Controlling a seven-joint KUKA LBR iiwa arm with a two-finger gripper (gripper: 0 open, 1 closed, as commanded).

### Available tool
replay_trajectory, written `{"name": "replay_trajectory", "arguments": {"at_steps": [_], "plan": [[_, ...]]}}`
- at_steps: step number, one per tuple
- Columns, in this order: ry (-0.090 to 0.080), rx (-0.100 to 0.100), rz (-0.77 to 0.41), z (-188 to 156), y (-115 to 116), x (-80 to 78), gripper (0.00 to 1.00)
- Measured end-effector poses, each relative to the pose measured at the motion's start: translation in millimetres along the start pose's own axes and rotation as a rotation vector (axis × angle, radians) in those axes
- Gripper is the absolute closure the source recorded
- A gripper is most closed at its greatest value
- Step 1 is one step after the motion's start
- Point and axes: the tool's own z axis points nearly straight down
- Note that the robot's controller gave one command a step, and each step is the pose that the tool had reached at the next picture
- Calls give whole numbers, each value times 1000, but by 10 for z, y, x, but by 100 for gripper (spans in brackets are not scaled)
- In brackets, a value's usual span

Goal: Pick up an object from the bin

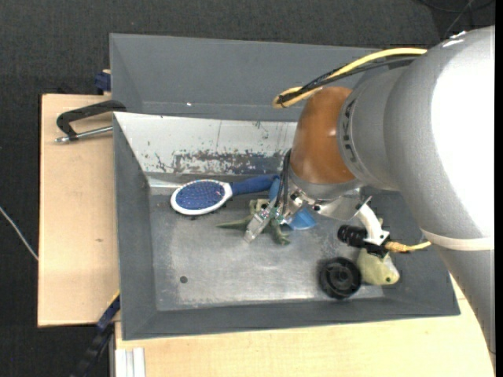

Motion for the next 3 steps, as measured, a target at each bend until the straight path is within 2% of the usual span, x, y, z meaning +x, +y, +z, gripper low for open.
{"name": "replay_trajectory", "arguments": {"at_steps": [1,2,3], "plan": [[-4,-1,0,-22,2,-16,100],[-2,-3,-4,-611,17,-17,100],[-3,-3,-6,-1007,29,-18,100]]}}
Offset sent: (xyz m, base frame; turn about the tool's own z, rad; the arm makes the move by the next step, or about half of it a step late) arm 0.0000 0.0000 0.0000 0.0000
